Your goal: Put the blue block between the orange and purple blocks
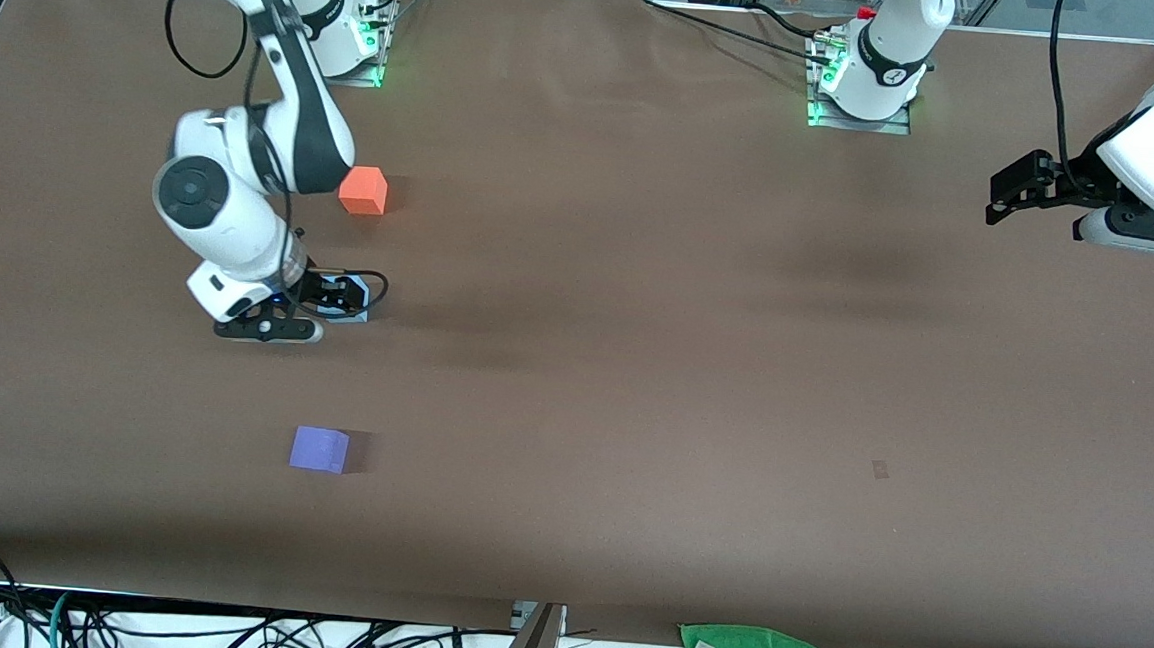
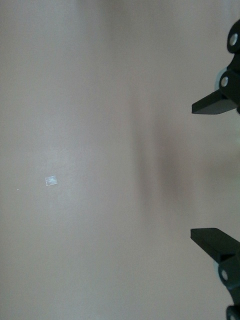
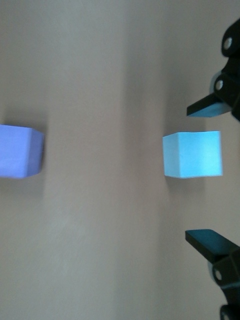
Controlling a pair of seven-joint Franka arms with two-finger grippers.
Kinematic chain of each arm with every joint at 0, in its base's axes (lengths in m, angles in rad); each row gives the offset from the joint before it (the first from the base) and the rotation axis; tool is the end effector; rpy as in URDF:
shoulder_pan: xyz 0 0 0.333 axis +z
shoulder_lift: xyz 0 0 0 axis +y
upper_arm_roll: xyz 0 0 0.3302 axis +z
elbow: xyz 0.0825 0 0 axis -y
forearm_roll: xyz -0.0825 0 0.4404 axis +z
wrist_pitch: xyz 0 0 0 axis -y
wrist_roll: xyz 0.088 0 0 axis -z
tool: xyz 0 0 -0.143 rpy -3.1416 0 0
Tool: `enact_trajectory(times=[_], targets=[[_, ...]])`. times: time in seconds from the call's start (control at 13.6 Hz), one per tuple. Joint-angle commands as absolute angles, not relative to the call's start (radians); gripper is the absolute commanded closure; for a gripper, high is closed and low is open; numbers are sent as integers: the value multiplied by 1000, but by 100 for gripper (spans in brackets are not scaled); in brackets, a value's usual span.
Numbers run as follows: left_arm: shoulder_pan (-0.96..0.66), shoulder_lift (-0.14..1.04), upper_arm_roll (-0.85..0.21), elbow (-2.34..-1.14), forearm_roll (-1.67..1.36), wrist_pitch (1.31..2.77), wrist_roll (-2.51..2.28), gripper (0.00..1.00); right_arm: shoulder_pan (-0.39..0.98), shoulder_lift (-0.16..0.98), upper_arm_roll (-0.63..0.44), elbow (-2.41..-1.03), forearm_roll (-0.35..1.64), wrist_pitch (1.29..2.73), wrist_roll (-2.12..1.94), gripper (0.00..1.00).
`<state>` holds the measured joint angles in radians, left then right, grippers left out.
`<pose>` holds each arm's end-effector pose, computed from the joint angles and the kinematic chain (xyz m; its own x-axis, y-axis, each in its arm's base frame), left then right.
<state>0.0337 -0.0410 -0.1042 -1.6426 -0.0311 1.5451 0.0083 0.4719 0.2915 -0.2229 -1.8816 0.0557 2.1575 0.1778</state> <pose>0.5896 -0.0472 0.5874 0.9953 -0.0791 -0.0565 -0.0776 -0.9966 0.0273 0.6469 0.1729 0.3042 0.9988 0.0490 -0.0043 0.0490 -0.9986 0.0185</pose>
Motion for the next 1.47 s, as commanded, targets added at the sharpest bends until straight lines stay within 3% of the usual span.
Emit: enact_trajectory(times=[0.0,0.22,0.37,0.66,0.88,1.39], targets=[[45,-28,-115,-1614,-20,1536,31,0,463,287,-219,-1670,52,1920,181,1],[46,-28,-114,-1615,-20,1536,32,0,459,291,-221,-1401,-23,1667,158,1],[46,-28,-115,-1615,-20,1536,31,0,453,284,-248,-1355,-14,1599,147,0],[44,-28,-114,-1615,-20,1536,31,0,379,103,-232,-1475,29,1514,152,0],[44,-28,-115,-1615,-20,1536,31,0,202,-15,-76,-1629,55,1548,150,0],[44,-28,-114,-1614,-20,1536,31,0,184,-12,-64,-1620,52,1566,150,0]])
